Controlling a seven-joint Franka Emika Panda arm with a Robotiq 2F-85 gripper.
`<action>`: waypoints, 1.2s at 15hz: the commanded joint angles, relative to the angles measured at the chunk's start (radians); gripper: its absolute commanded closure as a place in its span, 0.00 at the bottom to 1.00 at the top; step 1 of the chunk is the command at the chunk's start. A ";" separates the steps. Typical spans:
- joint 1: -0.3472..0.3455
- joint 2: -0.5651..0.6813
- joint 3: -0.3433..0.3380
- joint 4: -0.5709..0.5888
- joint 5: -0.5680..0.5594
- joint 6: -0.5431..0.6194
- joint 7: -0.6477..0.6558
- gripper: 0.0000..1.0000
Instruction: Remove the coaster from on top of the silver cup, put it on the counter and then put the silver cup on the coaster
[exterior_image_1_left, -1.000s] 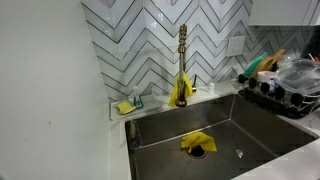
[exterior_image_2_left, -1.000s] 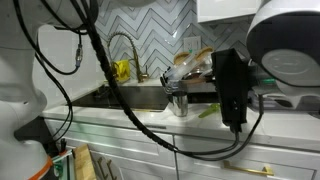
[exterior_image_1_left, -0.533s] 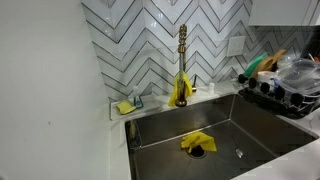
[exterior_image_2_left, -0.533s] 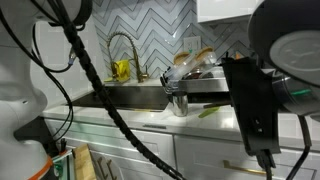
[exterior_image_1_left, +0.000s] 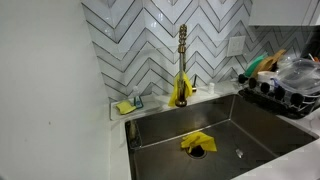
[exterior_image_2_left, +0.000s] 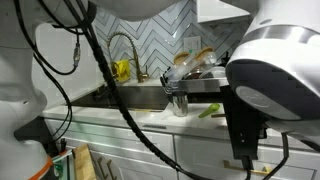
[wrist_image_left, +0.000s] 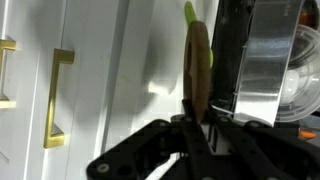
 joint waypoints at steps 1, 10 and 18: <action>0.009 0.004 0.028 -0.042 0.068 0.080 -0.019 0.97; 0.076 -0.031 0.004 -0.088 0.001 0.260 0.062 0.35; 0.126 -0.171 0.022 -0.102 -0.358 0.185 0.180 0.00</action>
